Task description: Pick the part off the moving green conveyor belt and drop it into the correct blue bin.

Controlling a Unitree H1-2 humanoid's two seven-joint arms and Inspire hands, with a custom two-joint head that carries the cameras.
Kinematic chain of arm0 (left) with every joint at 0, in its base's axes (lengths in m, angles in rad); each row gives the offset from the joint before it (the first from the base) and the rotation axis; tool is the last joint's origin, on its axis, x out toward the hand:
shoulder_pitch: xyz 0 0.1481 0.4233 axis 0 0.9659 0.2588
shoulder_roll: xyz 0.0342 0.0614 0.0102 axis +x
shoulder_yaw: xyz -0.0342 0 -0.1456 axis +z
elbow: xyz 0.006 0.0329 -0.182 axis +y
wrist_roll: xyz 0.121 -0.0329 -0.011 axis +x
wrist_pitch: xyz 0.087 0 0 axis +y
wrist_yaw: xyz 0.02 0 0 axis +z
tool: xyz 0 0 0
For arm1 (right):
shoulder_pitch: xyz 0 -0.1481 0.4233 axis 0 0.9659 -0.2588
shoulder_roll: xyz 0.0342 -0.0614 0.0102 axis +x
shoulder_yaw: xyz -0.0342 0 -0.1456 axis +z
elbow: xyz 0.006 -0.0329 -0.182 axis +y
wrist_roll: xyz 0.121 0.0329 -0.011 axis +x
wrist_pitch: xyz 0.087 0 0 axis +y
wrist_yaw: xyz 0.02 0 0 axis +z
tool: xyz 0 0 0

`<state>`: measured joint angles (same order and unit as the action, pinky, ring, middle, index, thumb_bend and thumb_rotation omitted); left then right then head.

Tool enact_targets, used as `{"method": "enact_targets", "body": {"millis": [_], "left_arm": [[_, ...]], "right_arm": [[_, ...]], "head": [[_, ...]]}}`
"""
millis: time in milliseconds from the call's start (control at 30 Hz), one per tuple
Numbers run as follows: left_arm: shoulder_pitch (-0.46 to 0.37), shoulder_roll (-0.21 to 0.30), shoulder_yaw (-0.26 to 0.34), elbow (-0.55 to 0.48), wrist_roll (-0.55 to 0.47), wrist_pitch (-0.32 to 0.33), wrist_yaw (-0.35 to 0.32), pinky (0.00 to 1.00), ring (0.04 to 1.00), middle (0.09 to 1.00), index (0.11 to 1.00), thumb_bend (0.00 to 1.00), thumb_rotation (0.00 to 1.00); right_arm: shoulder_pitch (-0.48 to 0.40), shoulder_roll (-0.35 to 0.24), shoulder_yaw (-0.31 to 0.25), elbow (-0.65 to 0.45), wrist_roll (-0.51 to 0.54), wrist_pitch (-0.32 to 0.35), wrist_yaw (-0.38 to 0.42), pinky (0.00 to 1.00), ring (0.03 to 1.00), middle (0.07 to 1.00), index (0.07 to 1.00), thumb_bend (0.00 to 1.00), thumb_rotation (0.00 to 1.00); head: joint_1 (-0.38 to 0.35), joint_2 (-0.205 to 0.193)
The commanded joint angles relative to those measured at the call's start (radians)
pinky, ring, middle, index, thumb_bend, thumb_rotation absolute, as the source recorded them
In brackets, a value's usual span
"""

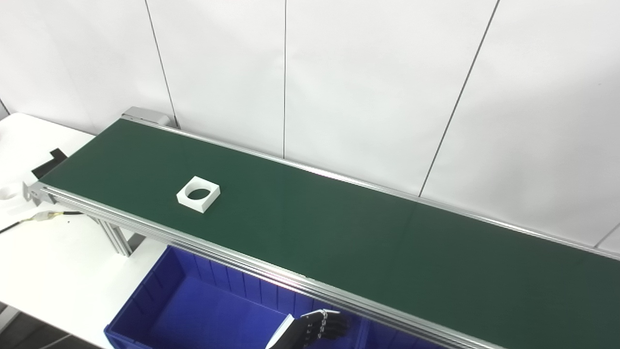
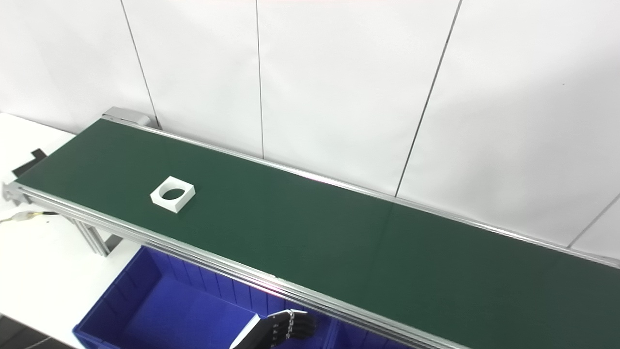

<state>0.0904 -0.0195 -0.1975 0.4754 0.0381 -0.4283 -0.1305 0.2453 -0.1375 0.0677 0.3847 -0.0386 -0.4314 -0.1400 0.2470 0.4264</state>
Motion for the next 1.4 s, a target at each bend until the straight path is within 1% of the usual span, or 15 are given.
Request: {"method": "enact_targets", "body": {"millis": [0, 100, 233, 400, 500, 600, 633, 767, 900, 1000, 1133, 1233, 1367], "left_arm": [[-0.010, -0.008, -0.005, -0.020, -0.005, -0.041, 0.002, 0.75, 0.722, 0.725, 0.713, 0.73, 0.00], [-0.009, -0.007, -0.005, -0.021, -0.003, -0.041, 0.002, 0.75, 0.722, 0.725, 0.712, 0.73, 0.00], [-0.008, -0.003, -0.005, -0.027, 0.005, -0.041, 0.009, 0.75, 0.724, 0.725, 0.715, 0.72, 0.00], [-0.007, -0.001, -0.002, -0.030, -0.004, -0.041, 0.002, 0.75, 0.730, 0.727, 0.716, 0.70, 0.00], [-0.006, 0.001, -0.002, -0.031, -0.005, -0.041, 0.001, 0.76, 0.735, 0.729, 0.719, 0.69, 0.00], [-0.005, 0.003, -0.002, -0.038, -0.009, -0.041, -0.006, 0.76, 0.732, 0.730, 0.723, 0.68, 0.00], [-0.005, 0.003, -0.002, -0.040, -0.011, -0.041, -0.008, 0.76, 0.733, 0.732, 0.726, 0.68, 0.00], [-0.008, 0.008, 0.000, -0.049, -0.021, -0.041, -0.020, 0.77, 0.741, 0.741, 0.733, 0.67, 0.00], [-0.007, 0.010, 0.005, -0.055, -0.034, -0.041, -0.034, 0.78, 0.751, 0.749, 0.741, 0.66, 0.00], [-0.005, 0.011, 0.011, -0.057, -0.040, -0.041, -0.041, 0.79, 0.750, 0.751, 0.745, 0.65, 0.00], [-0.005, 0.013, 0.017, -0.058, -0.036, -0.041, -0.044, 0.78, 0.743, 0.746, 0.738, 0.65, 0.00], [-0.004, 0.015, 0.022, -0.058, -0.045, -0.041, -0.053, 0.79, 0.747, 0.747, 0.736, 0.64, 0.00], [-0.004, 0.020, 0.027, -0.061, -0.054, -0.040, -0.062, 0.80, 0.757, 0.758, 0.746, 0.60, 0.00]], "right_arm": [[0.006, -0.005, -0.009, -0.022, -0.007, -0.039, -0.007, 0.59, 0.732, 0.786, 0.817, 0.58, 0.07], [0.006, 0.001, -0.016, -0.023, 0.006, -0.039, 0.003, 0.59, 0.732, 0.786, 0.815, 0.60, 0.09], [0.007, 0.005, -0.015, -0.025, -0.002, -0.039, -0.002, 0.59, 0.735, 0.787, 0.818, 0.60, 0.13], [0.005, 0.009, -0.011, -0.024, -0.009, -0.039, -0.007, 0.58, 0.728, 0.785, 0.818, 0.60, 0.11], [0.004, 0.004, -0.001, -0.023, -0.032, -0.039, -0.026, 0.58, 0.721, 0.784, 0.819, 0.60, 0.15], [0.005, 0.002, 0.006, -0.029, -0.034, -0.039, -0.030, 0.58, 0.725, 0.785, 0.816, 0.60, 0.14], [0.005, 0.002, 0.007, -0.029, -0.032, -0.039, -0.029, 0.59, 0.729, 0.785, 0.815, 0.60, 0.14], [0.001, 0.008, 0.004, -0.030, -0.010, -0.039, -0.012, 0.59, 0.728, 0.782, 0.813, 0.65, 0.17], [-0.001, 0.008, 0.009, -0.036, -0.016, -0.039, -0.019, 0.59, 0.720, 0.773, 0.807, 0.65, 0.15], [-0.002, 0.013, 0.009, -0.040, -0.011, -0.039, -0.012, 0.59, 0.731, 0.779, 0.803, 0.67, 0.14], [-0.002, 0.013, 0.024, -0.046, -0.034, -0.039, -0.032, 0.58, 0.723, 0.775, 0.806, 0.67, 0.12], [-0.002, 0.015, 0.033, -0.046, -0.048, -0.039, -0.047, 0.60, 0.735, 0.781, 0.809, 0.68, 0.10], [-0.004, 0.016, 0.046, -0.045, -0.059, -0.039, -0.066, 0.60, 0.725, 0.776, 0.795, 0.69, 0.07]], "head": [[0.000, 0.000], [-0.003, 0.002], [-0.016, 0.003], [-0.049, 0.006], [-0.060, 0.008], [-0.084, 0.014], [-0.084, 0.014], [-0.122, 0.013], [-0.140, 0.017], [-0.155, 0.021], [-0.181, 0.024], [-0.208, 0.036], [-0.232, 0.042]]}}
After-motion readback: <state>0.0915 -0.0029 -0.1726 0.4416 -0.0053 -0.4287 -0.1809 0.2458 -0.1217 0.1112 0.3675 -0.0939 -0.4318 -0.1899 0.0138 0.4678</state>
